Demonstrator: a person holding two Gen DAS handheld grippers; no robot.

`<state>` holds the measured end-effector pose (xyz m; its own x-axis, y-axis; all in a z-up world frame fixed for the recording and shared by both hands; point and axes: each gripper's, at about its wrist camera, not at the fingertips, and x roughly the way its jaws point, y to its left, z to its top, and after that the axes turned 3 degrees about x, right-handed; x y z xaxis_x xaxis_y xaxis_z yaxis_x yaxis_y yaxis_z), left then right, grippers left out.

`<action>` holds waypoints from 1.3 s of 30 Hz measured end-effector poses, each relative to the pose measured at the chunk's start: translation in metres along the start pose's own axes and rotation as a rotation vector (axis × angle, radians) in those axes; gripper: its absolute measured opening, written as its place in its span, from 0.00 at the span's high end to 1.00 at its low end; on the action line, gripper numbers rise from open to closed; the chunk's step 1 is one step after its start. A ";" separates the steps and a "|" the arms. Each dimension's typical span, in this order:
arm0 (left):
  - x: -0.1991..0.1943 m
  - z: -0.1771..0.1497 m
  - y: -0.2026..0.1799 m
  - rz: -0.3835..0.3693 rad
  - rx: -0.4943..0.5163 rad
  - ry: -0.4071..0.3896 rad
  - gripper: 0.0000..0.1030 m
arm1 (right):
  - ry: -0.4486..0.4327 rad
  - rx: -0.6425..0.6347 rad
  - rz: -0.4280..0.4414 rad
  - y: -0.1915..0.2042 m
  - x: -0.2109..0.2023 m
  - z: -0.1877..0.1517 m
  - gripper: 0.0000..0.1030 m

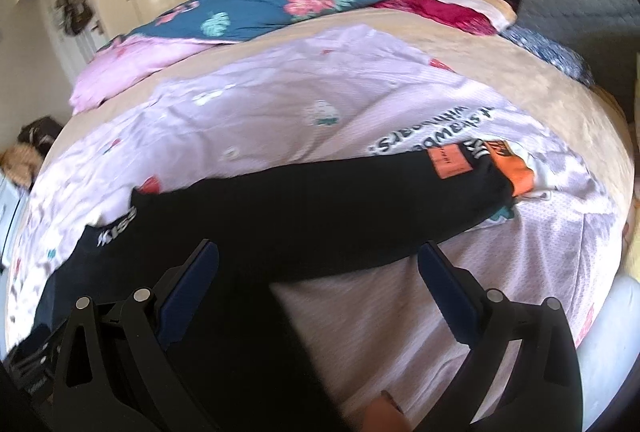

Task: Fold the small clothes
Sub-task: 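Grasp the orange cuff of a black sleeve with the right tool, then fold the held sleeve across the shirt body toward the collar with the right tool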

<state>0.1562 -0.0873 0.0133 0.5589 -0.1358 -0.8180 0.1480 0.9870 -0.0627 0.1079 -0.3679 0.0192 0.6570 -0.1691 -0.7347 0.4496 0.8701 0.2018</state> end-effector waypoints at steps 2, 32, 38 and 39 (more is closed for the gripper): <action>0.005 0.003 -0.003 -0.002 0.003 0.009 0.08 | 0.011 0.040 -0.022 -0.011 0.009 0.007 0.04; 0.066 0.047 -0.030 0.016 0.034 0.044 0.08 | 0.089 0.538 -0.200 -0.167 0.128 0.048 0.11; 0.063 0.049 -0.029 0.002 0.021 0.031 0.08 | -0.005 0.614 -0.144 -0.186 0.124 0.052 0.71; 0.061 0.050 -0.029 -0.001 0.018 0.027 0.08 | -0.019 0.620 -0.127 -0.189 0.121 0.051 0.79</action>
<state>0.2269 -0.1287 -0.0066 0.5366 -0.1341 -0.8331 0.1633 0.9851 -0.0534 0.1333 -0.5763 -0.0754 0.5834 -0.2662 -0.7673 0.7882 0.4134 0.4558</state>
